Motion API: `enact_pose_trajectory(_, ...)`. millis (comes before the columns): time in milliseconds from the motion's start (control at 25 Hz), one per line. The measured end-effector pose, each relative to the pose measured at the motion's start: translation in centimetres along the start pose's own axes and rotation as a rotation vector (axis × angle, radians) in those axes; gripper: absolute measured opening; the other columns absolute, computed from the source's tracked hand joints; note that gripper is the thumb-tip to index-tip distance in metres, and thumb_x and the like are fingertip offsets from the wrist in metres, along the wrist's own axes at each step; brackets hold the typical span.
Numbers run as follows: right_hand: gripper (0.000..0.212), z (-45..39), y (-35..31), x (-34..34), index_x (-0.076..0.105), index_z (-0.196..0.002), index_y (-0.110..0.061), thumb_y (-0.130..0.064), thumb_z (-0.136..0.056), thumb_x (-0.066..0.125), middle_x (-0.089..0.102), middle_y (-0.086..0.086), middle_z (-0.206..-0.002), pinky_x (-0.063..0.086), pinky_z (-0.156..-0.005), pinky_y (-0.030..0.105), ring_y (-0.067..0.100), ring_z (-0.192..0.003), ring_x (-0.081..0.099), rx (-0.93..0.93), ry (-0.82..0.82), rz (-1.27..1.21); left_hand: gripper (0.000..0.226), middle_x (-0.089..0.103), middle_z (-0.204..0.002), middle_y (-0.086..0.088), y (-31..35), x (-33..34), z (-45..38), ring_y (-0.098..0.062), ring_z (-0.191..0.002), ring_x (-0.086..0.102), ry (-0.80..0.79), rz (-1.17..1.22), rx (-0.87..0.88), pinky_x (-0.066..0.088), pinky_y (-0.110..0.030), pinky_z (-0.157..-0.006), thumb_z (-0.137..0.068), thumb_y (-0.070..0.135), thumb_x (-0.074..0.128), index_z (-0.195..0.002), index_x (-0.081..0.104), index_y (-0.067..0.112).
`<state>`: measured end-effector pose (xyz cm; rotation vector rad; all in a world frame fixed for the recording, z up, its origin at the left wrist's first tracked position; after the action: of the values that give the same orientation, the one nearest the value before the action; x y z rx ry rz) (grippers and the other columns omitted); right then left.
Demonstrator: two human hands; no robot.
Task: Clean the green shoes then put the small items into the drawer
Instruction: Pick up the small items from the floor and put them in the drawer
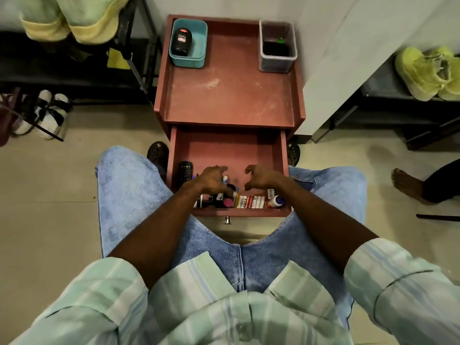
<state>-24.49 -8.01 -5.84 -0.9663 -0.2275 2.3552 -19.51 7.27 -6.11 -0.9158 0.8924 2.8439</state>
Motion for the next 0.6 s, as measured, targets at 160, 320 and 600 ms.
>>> enact_pose_trajectory(160, 0.102, 1.4, -1.7, 4.0, 0.026, -0.151, -0.016, -0.048, -0.072, 0.081, 0.036, 0.008, -0.152, 0.039, -0.106, 0.037, 0.028, -0.134, 0.041, -0.107, -0.242, 0.257, 0.125, -0.016, -0.162, -0.004, -2.1, 3.5, 2.0, -0.031, -0.147, -0.016, -0.25, -0.404, -0.033, 0.004, -0.055, -0.118, -0.07, 0.047, 0.08, -0.153, -0.012, 0.029)
enact_pose_trajectory(320, 0.128, 2.0, -1.4, 6.4, 0.01, -0.155, -0.019, -0.063, -0.058, 0.082, 0.022, 0.013, -0.156, 0.028, -0.111, 0.049, 0.035, -0.141, 0.027, -0.123, -0.247, 0.628, 0.137, -0.024, -0.159, -0.009, -2.9, 4.6, 2.8, -0.032, -0.144, -0.025, -0.192, -0.61, -0.023, -0.009, -0.056, -0.115, -0.063, 0.046, 0.086, -0.153, -0.015, 0.022)
enact_pose_trajectory(600, 0.128, 2.3, -1.1, 5.2, -0.002, -0.156, -0.023, -0.045, -0.065, 0.085, 0.006, 0.016, -0.16, 0.02, -0.113, 0.053, 0.038, -0.143, 0.015, -0.166, -0.07, 0.762, 0.142, -0.028, -0.156, -0.016, -3.0, 3.5, 2.4, -0.035, -0.143, -0.026, 0.043, -0.632, 0.007, -0.012, -0.053, -0.115, -0.06, 0.048, 0.086, -0.152, -0.018, 0.019)
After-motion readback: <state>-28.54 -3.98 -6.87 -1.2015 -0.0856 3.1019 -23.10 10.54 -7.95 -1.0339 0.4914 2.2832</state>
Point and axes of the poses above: each hand's wrist, its own z-axis away from the middle knuckle, its own x-axis out of the palm, y = z × x, the point moved 6 cm from there along -z, towards the middle knuckle
